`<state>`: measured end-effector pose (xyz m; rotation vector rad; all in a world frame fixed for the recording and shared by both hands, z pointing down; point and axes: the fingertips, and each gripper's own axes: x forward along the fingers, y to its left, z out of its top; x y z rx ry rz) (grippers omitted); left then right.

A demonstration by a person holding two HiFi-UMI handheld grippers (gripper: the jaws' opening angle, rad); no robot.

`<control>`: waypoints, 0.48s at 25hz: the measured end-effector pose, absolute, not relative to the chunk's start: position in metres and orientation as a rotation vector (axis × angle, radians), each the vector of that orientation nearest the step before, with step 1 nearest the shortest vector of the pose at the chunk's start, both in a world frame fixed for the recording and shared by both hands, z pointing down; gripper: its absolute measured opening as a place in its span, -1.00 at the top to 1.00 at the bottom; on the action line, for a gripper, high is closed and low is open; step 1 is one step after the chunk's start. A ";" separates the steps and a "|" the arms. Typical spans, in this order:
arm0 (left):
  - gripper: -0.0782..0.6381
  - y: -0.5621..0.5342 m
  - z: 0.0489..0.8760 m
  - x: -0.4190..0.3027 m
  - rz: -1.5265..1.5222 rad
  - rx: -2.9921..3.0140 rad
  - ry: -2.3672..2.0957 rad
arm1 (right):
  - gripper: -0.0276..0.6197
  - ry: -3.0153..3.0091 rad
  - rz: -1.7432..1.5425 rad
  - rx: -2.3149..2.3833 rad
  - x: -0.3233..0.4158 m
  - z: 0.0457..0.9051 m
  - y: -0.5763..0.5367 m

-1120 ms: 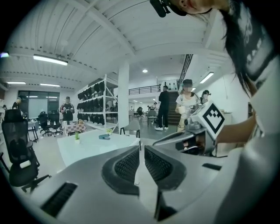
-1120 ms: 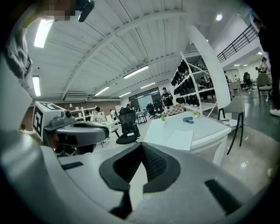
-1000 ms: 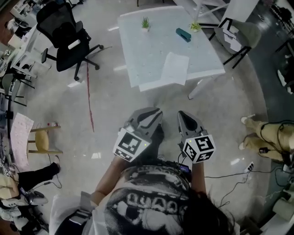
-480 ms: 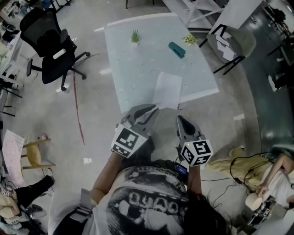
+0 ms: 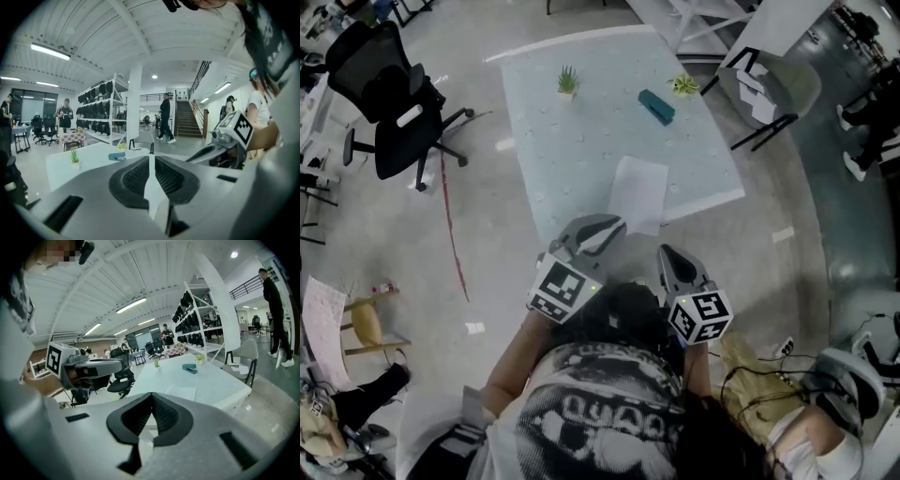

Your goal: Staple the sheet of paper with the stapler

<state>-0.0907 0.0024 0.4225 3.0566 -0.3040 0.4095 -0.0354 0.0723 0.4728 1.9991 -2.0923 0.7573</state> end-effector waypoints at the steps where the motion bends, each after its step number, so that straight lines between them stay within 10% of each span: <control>1: 0.69 0.001 0.425 -0.091 0.423 3.051 -0.310 | 0.93 -2.099 0.766 1.986 -0.035 0.475 0.069; 12: 0.69 -0.040 0.438 -0.081 0.490 2.939 -0.661 | 0.93 -2.230 0.801 1.712 0.016 0.511 0.000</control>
